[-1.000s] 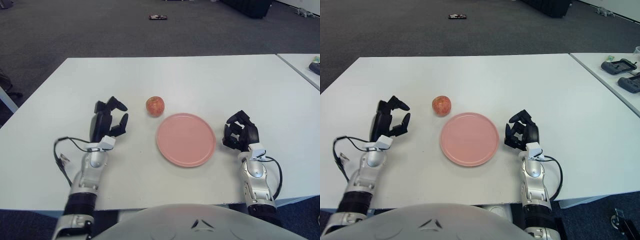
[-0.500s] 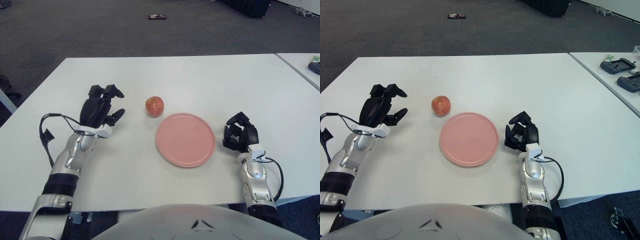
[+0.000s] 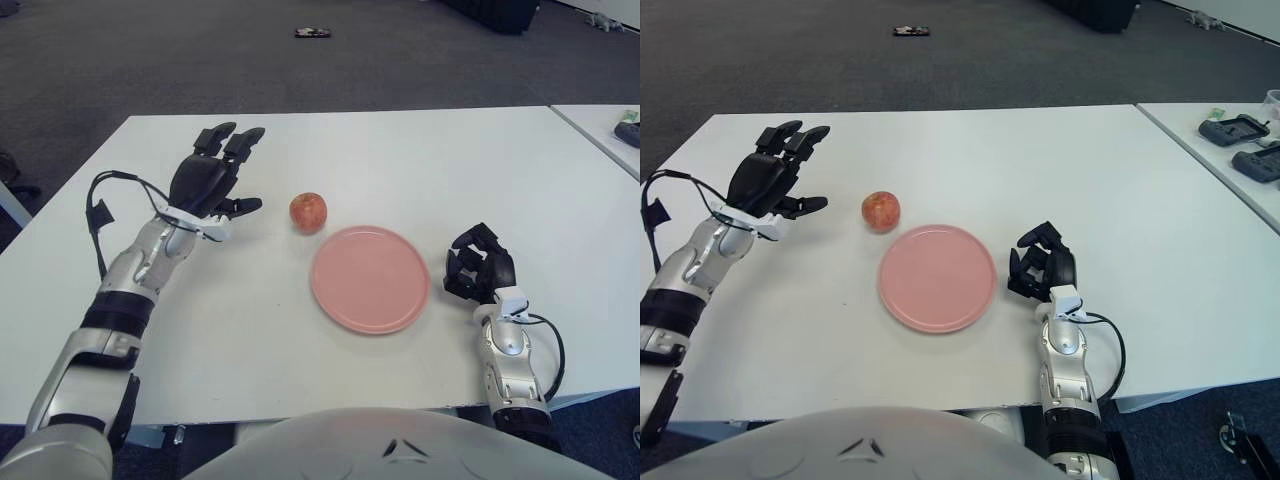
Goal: Put the apple into the plate.
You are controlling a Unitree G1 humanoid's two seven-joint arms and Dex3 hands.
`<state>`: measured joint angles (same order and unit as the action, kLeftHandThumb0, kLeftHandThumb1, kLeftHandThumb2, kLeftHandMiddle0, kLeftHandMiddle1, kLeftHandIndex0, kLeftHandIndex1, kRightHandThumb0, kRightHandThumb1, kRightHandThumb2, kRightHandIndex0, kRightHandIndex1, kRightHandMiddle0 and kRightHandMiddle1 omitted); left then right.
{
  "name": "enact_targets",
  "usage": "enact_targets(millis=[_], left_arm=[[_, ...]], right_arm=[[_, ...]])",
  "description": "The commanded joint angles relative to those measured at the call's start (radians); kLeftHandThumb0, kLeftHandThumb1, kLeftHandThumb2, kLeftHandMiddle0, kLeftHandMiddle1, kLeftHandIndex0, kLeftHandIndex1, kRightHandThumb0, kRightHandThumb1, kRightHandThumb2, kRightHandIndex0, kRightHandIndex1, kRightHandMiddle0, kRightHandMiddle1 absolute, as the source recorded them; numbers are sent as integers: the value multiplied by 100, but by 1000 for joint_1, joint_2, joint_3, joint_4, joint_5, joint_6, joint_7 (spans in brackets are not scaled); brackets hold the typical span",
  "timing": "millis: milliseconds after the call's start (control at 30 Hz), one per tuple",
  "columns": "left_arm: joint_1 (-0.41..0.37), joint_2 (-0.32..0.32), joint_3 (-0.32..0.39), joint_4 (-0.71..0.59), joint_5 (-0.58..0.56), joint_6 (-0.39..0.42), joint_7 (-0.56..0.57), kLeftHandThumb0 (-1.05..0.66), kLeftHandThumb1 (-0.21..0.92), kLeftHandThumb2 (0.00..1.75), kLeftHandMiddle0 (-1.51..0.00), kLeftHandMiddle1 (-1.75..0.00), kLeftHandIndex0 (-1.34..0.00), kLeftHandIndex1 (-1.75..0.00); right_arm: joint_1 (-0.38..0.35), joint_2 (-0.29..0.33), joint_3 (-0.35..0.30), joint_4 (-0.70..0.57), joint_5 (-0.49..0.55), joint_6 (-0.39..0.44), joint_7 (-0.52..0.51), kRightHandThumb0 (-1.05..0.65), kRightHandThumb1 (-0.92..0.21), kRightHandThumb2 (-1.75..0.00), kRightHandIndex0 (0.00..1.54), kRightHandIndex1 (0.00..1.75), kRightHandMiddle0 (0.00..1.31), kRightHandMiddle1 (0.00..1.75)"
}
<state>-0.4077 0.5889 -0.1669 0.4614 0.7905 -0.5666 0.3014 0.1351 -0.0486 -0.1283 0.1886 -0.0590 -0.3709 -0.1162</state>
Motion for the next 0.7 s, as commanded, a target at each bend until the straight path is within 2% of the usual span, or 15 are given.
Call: enact_targets(millis=[0,133,433,667], left_arm=[[-55,39,-40,43,11,-46,-15,-104,51,86,0,-11,0,0],[-87,46,-69,73,4,-71,-41,-105,53,84,0,-6,0,0],[-211,11,-151,212,-1,-133,-99,-105,55,81,0,0,0,0],[-318,-21,-211,318,-21,-159,-208,-103,54,80,0,0,0,0]], right_arm=[[-6,4,-4,-9,14,13,1,-44,-43,-118,91,175,52,175],[-3,6,-5,-13,15,14,-1,-44,-43,-118,91,175,52,175],[-2,-1,-6,-18,4,15,-6,-45,-41,-121,91,175,53,175],[-3,-11,-7,-14,3,-5,3,-44,-43,-119,91,175,52,175]])
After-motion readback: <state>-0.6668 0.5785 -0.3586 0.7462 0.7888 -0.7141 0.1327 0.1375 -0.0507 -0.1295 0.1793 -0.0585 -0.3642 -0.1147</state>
